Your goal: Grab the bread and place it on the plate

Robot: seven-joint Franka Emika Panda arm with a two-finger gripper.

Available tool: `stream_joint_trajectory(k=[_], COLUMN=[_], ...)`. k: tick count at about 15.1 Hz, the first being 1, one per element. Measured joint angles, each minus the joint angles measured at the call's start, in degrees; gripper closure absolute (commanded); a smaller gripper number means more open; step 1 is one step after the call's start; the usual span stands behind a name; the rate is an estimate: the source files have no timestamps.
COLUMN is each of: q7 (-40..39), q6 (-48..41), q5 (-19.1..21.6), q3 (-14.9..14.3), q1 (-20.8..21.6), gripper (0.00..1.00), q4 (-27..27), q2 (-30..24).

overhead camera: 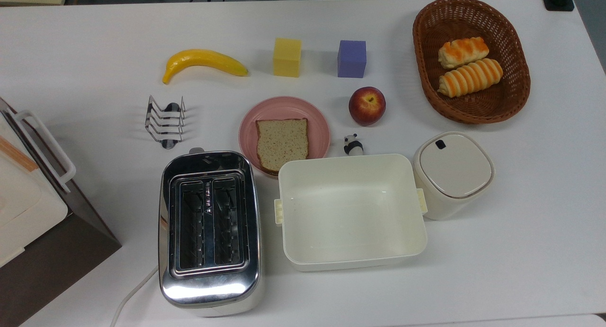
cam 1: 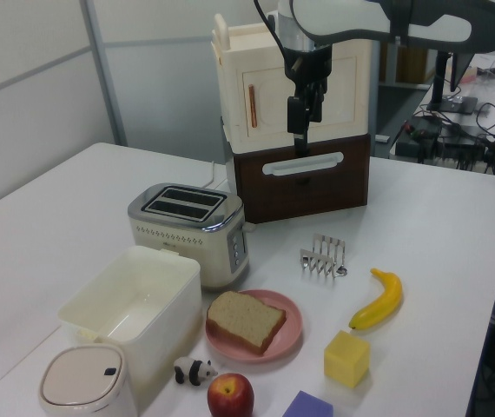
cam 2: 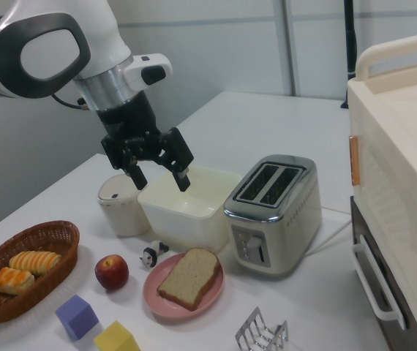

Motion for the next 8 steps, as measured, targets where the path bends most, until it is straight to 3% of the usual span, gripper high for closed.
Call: stream_joint_trajectory(k=[8], q7=[0.18], q6=[-2.4], q5=[0.0], q3=[-0.58], q1=[-0.01], gripper=[0.0], q4=[0.04], q2=[0.0])
